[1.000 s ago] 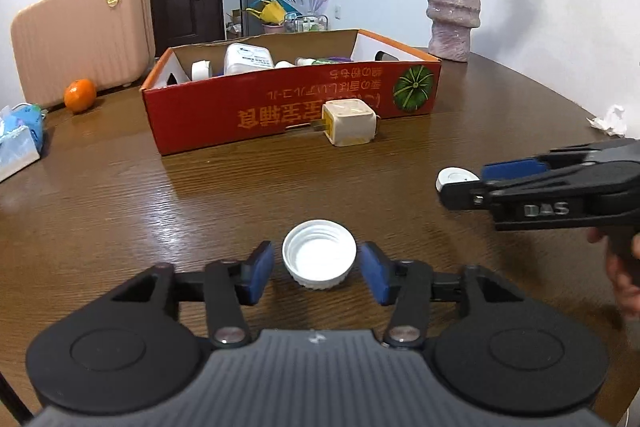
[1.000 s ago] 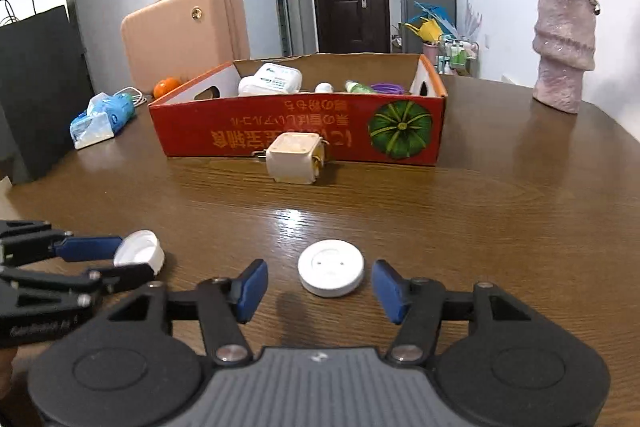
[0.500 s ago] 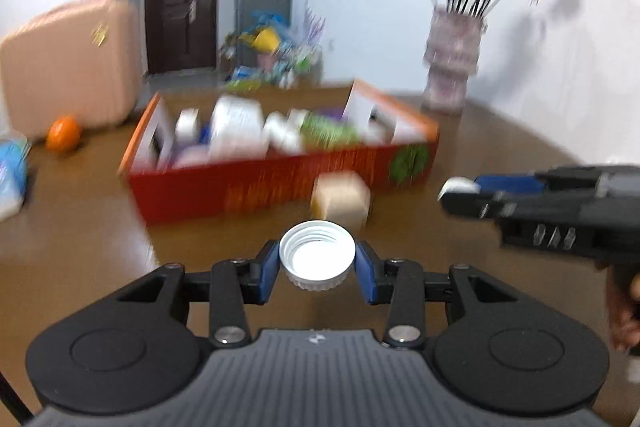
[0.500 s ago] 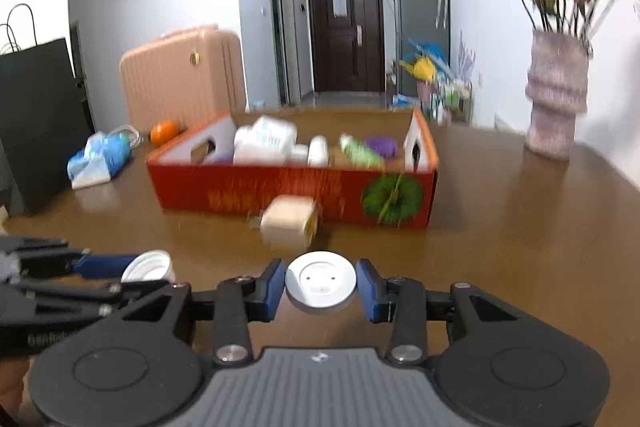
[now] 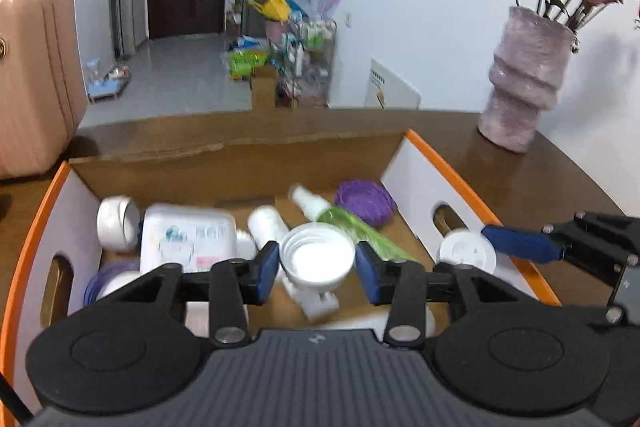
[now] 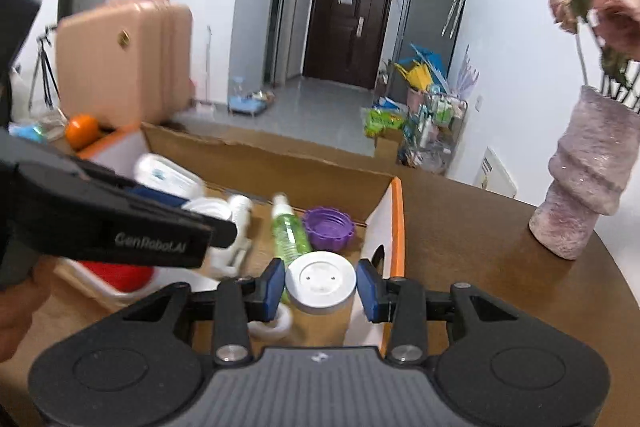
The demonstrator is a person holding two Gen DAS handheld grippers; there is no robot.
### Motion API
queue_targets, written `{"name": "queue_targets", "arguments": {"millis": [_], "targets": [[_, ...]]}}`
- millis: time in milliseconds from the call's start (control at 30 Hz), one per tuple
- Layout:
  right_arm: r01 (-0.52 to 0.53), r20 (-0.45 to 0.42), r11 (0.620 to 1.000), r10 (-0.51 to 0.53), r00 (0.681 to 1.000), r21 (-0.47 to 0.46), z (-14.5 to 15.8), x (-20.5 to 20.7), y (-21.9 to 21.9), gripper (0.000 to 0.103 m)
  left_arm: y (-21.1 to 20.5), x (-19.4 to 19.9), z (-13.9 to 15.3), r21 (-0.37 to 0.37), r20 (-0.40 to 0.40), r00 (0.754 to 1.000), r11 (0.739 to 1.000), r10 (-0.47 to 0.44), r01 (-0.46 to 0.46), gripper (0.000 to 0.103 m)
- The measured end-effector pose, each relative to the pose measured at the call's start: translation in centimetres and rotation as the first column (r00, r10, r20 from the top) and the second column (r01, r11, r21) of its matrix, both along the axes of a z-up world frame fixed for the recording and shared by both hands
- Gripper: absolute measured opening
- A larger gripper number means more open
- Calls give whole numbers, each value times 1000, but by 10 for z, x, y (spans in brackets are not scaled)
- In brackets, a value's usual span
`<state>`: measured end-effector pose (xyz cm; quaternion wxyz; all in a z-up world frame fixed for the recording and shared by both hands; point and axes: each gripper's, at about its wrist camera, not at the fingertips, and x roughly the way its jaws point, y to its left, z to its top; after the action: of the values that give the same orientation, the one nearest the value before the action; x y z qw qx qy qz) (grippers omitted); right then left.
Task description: Organize rigid objects
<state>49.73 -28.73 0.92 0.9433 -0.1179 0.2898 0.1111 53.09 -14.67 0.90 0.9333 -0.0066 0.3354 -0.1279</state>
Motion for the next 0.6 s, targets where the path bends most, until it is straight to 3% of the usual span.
{"name": "queue_targets", "arguments": {"millis": [67,133,333,500,600], "targets": [[2,13,1000,-2,1000,-6,-4,4,0,39,3,3,-1,-14,12,999,999,-35,35,62],[3,19,999,-3,1000,34,-3,4,-5,48,8,3,0,-23,22,998,998,-55,56,63],[39,16,994,-40,999,101,6,-1,-23,49,31,-14,9,16,51,999,1000,-18,18,66],[39,31,988,-44,999,152,27,-24,-32,50,65,-53,33,48,109,994,998,29,-34,73],[21,66,987,-32,997,159,42,-50,-33,56,84,-89,47,71,167,985,996,49,-61,78]]}}
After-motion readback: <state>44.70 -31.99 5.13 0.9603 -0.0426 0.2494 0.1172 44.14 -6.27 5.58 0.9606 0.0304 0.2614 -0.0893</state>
